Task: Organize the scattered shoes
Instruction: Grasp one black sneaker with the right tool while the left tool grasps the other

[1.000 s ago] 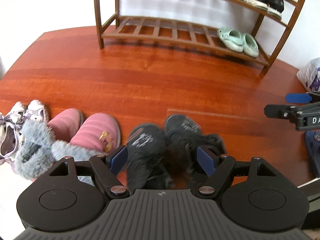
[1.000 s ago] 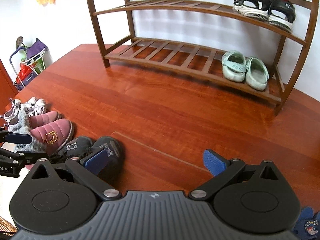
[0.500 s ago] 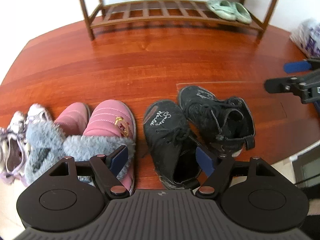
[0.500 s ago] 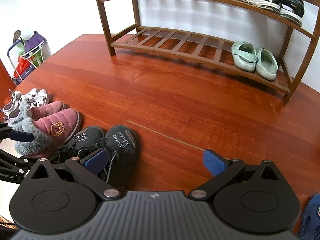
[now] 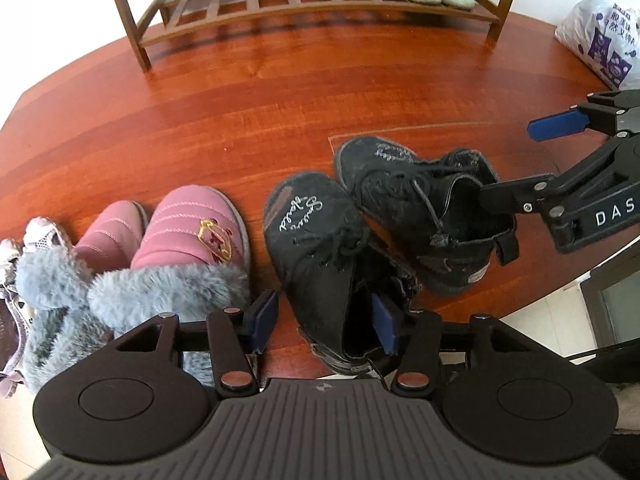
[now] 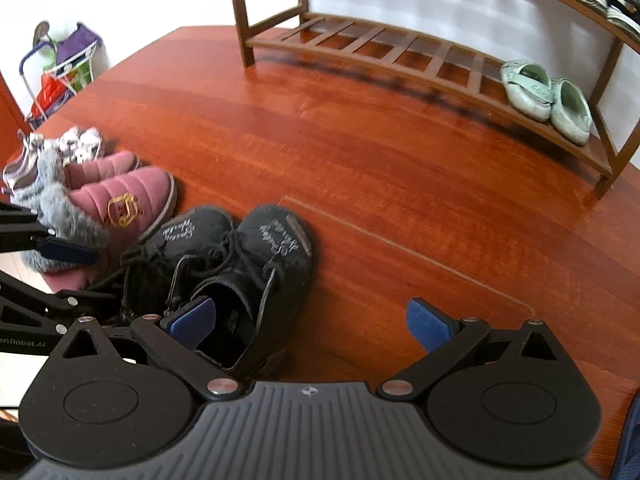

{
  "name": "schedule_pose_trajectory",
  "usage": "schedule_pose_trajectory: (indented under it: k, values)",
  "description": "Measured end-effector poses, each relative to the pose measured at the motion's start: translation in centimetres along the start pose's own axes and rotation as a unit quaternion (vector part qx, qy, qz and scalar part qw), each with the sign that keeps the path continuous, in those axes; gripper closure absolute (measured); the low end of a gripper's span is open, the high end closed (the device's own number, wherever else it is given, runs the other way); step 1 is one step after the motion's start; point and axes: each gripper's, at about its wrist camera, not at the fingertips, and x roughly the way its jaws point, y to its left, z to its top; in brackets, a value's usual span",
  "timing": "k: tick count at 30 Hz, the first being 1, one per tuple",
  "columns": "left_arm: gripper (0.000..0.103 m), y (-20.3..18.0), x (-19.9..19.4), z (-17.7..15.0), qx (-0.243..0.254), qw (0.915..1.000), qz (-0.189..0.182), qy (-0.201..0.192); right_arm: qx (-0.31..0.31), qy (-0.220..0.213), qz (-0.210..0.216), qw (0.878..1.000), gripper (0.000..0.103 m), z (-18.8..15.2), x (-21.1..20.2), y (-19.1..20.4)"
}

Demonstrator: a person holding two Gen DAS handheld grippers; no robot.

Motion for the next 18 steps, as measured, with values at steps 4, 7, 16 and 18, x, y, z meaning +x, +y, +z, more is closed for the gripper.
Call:
schedule_pose_trajectory:
  k: [4, 7, 16, 18]
  values:
    - [0.050, 0.0, 0.5, 0.0, -0.008, 1.0000, 0.000, -0.003, -0.003, 0.006, 0.000, 1.000, 0.001, -0.1, 0.6, 0.5]
    - [0.050, 0.2, 0.8, 0.1, -0.019, 0.9998, 0.001, -0.004, -0.008, 0.007, 0.000, 1.000, 0.001, 0.0, 1.1, 1.0]
    - [0.050, 0.3, 1.8, 0.4, -0.052, 0.9981, -0.012, -0.030, -0.017, 0.012, -0.007, 1.000, 0.006, 0.8, 3.0, 1.6]
    - [0.050, 0.1, 2.2, 0.5, -0.046, 0.9982, -0.007, -0.037, -0.015, 0.013, -0.007, 1.000, 0.008, 0.9, 3.3, 1.6]
